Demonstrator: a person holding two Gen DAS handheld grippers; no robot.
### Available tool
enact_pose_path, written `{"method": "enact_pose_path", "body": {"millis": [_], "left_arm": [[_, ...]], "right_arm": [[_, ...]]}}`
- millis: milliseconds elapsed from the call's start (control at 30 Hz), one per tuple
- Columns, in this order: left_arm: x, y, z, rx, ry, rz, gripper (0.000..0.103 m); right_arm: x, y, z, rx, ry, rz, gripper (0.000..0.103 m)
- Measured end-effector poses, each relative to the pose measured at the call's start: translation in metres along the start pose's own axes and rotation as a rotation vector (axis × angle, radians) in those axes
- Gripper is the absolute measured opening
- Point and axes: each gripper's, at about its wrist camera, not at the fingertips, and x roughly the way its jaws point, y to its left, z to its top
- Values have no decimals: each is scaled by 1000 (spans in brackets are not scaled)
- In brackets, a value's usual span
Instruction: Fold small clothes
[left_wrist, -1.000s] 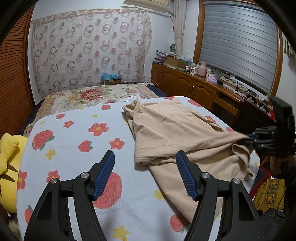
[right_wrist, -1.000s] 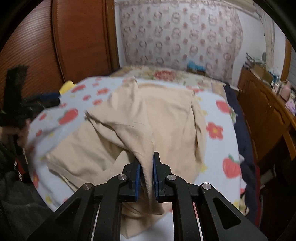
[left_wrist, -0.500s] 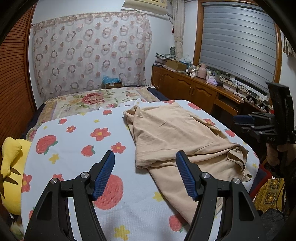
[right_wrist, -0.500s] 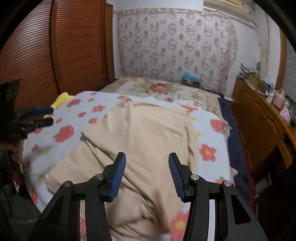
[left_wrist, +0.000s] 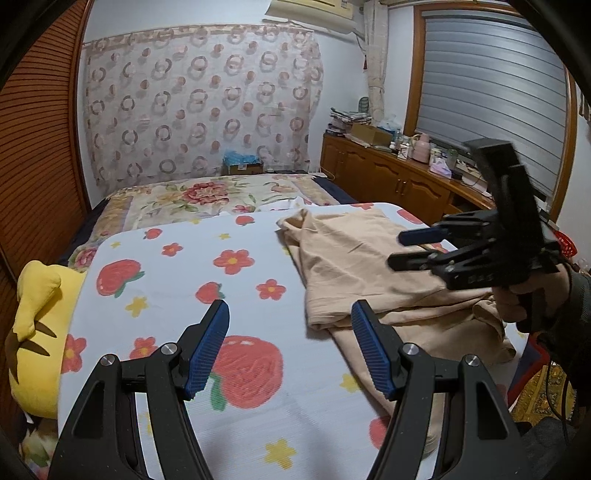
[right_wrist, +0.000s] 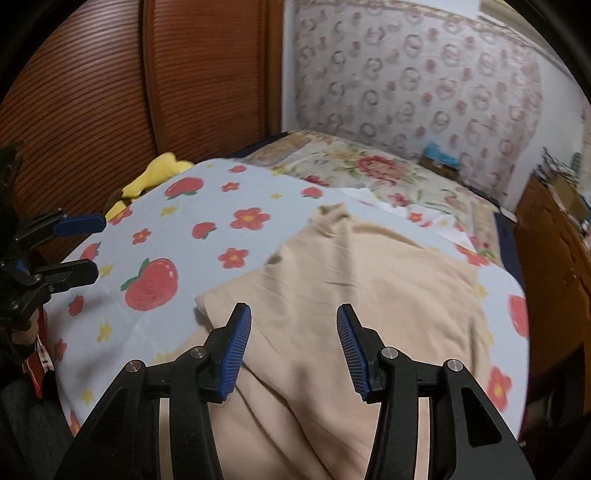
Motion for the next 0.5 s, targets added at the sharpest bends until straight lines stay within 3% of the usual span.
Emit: {"method": "enact_pose_path", "body": {"millis": [233, 500], "left_arm": [[1, 15, -6, -27, 4, 18, 69], [2, 19, -11, -38, 12, 18, 69]], "right_arm": [[41, 18, 8, -60, 99, 111, 50], [84, 34, 11, -140, 193, 94, 50]]}}
